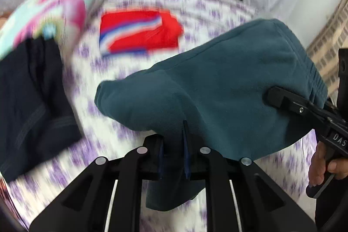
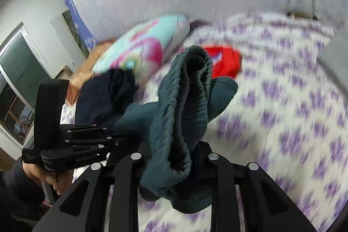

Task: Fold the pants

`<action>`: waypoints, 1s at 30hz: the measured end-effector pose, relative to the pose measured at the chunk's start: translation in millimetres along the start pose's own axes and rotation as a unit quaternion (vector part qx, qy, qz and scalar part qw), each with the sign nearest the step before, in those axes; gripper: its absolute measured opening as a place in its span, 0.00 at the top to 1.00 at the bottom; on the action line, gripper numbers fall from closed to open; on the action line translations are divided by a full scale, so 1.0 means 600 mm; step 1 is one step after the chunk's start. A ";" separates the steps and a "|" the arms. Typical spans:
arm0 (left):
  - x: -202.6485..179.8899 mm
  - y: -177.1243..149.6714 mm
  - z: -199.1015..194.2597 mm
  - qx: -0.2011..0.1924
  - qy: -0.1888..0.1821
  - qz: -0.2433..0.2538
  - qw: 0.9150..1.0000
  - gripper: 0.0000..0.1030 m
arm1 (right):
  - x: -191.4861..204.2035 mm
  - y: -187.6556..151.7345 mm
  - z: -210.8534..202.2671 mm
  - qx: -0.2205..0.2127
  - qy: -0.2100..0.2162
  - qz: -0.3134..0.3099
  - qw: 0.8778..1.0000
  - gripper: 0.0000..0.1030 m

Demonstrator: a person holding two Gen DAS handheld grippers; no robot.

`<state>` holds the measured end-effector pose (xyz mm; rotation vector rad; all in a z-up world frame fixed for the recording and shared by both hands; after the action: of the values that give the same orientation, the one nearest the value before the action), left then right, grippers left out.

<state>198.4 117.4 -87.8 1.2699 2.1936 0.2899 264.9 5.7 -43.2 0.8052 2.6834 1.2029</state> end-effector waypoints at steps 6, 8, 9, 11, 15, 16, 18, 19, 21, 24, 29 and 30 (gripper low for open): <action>0.025 0.087 0.075 -0.009 0.040 0.011 0.999 0.84 | -0.114 -0.015 0.095 0.033 -0.041 0.060 0.997 0.71; 0.059 0.083 0.144 0.026 0.072 -0.004 0.997 0.80 | -0.170 -0.068 0.148 0.090 -0.104 0.093 0.986 0.49; 0.080 0.068 0.175 0.051 0.094 -0.014 0.994 0.79 | -0.188 -0.092 0.163 0.120 -0.139 0.097 0.978 0.35; 0.120 0.032 0.236 0.103 0.123 -0.041 0.986 0.68 | -0.228 -0.156 0.192 0.201 -0.205 0.111 0.951 0.29; 0.133 0.031 0.230 0.076 0.108 -0.067 0.989 0.58 | -0.236 -0.174 0.189 0.183 -0.200 0.132 0.954 0.16; 0.135 0.034 0.227 0.076 0.116 -0.067 0.988 0.49 | -0.233 -0.169 0.184 0.180 -0.200 0.124 0.955 0.17; 0.140 0.041 0.211 0.074 0.144 -0.068 0.984 0.40 | -0.225 -0.153 0.161 0.157 -0.203 0.119 0.959 0.17; 0.138 0.042 0.202 0.070 0.144 -0.068 0.985 0.39 | -0.219 -0.145 0.145 0.142 -0.206 0.119 0.961 0.17; 0.127 0.037 0.168 0.056 0.135 -0.068 0.987 0.33 | -0.193 -0.134 0.112 0.113 -0.194 0.120 0.967 0.16; 0.111 0.018 0.118 0.039 0.140 -0.062 0.987 0.28 | -0.142 -0.127 0.074 0.089 -0.175 0.113 0.974 0.15; 0.084 -0.023 0.043 0.016 0.132 -0.049 0.990 0.18 | -0.072 -0.136 0.027 0.084 -0.181 0.093 0.976 0.06; 0.078 -0.032 0.029 0.011 0.135 -0.045 0.990 0.15 | -0.063 -0.139 0.022 0.085 -0.181 0.094 0.975 0.06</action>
<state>177.5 145.2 -128.1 1.1980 2.4800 0.4232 265.2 -50.3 -116.9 1.1965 2.4722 0.7660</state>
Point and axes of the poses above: each gripper's, at about its wrist camera, not at the fingertips, and z roughly the way its jaws point, x to its left, y to its top, the point moved 7 cm from there along z, roughly the way its jaws point, and after that the axes turned 13 degrees about -z, right-handed, at the moved point
